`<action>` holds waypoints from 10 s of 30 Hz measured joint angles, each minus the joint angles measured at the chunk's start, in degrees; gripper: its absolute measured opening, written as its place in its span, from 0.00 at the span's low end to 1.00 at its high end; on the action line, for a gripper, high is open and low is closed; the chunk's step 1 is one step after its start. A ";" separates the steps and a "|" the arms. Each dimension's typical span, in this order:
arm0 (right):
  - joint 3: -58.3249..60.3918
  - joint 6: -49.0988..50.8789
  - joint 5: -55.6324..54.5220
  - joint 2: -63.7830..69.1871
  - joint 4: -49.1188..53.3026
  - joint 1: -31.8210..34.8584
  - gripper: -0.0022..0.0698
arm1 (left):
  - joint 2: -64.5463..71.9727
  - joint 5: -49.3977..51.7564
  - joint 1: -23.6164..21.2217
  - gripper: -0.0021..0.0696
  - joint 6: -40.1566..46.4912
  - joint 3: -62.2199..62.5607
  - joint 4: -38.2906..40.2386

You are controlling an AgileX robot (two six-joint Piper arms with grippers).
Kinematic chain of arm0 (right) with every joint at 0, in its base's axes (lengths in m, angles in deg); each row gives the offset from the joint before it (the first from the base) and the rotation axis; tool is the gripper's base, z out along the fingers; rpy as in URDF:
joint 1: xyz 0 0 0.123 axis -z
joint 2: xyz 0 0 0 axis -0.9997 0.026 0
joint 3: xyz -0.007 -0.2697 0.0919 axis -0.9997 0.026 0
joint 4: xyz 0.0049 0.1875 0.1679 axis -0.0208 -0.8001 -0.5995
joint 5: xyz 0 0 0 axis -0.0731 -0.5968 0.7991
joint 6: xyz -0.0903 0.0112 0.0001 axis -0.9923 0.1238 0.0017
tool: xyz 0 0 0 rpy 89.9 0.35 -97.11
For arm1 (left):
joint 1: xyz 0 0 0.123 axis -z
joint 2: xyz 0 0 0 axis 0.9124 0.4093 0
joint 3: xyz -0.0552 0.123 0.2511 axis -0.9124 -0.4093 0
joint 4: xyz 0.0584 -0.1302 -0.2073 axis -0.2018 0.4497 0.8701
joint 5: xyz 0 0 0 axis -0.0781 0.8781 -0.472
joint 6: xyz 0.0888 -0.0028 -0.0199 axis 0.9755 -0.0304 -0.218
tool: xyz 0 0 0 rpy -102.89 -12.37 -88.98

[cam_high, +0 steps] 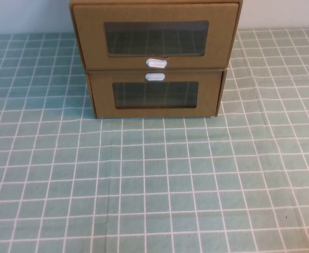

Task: Open the shoe box
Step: 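Pull the top drawer of the cardboard box fully open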

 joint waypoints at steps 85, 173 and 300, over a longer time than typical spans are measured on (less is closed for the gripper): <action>-52.59 -34.45 7.93 64.17 -7.83 -33.26 0.01 | 80.92 15.96 0.41 0.02 55.01 79.36 69.19; -90.79 47.04 13.22 118.01 97.53 -45.67 0.06 | 110.91 27.11 2.22 0.02 50.40 108.43 71.58; -44.71 15.19 15.49 31.75 36.35 -62.50 0.01 | 16.17 22.04 -9.59 0.02 44.87 41.03 51.33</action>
